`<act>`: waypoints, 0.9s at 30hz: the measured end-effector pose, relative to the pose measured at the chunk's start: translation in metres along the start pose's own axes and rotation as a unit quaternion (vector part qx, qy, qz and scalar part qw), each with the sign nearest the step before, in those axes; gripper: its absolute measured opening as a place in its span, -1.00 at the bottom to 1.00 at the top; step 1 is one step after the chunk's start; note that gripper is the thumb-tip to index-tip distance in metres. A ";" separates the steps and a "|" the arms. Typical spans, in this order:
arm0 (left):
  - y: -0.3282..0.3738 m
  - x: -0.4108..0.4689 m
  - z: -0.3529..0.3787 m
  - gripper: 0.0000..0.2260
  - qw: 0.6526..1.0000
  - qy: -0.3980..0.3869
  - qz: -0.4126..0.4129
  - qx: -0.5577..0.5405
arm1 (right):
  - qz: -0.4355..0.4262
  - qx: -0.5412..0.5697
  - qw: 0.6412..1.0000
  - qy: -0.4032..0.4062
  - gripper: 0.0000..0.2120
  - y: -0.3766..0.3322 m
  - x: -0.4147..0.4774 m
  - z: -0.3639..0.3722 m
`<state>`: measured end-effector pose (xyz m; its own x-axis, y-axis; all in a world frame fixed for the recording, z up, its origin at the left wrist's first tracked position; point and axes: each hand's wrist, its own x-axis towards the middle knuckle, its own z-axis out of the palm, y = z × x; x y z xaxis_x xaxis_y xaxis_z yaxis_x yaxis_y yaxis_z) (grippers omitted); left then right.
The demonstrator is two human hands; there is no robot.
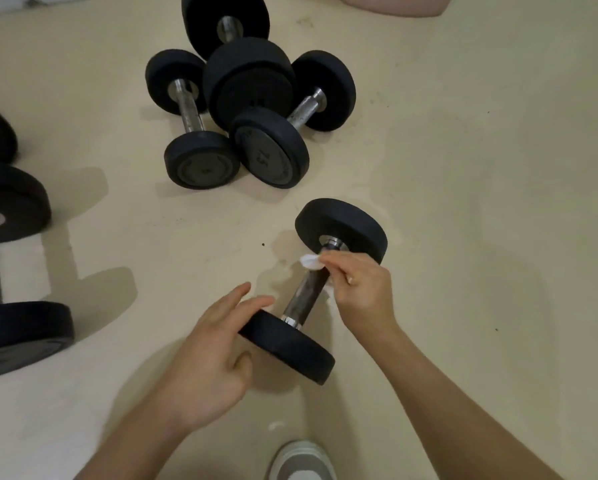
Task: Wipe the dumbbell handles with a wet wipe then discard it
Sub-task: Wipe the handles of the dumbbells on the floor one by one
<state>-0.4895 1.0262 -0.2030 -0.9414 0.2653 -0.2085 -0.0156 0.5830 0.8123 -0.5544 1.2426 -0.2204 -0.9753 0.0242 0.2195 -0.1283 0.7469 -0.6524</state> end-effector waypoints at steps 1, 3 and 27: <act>0.002 -0.001 -0.003 -0.35 0.998 -0.001 -0.037 -0.060 | -0.013 -0.028 1.000 -0.005 -0.77 -0.002 0.005 0.009; 0.003 -0.001 -0.007 -0.46 0.991 0.002 -0.078 -0.110 | -0.016 -0.018 0.998 -0.052 -0.77 -0.010 0.003 0.026; -0.020 0.023 -0.046 -0.71 0.965 0.118 -0.180 -0.149 | 0.080 0.122 0.989 -0.023 -0.82 -0.044 0.019 0.062</act>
<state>-0.5264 0.9852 -0.1993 -0.9068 -0.1162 -0.4052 -0.4192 0.3485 0.8383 -0.5790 1.1689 -0.2328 -0.9930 0.0942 0.0705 -0.0066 0.5537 -0.8327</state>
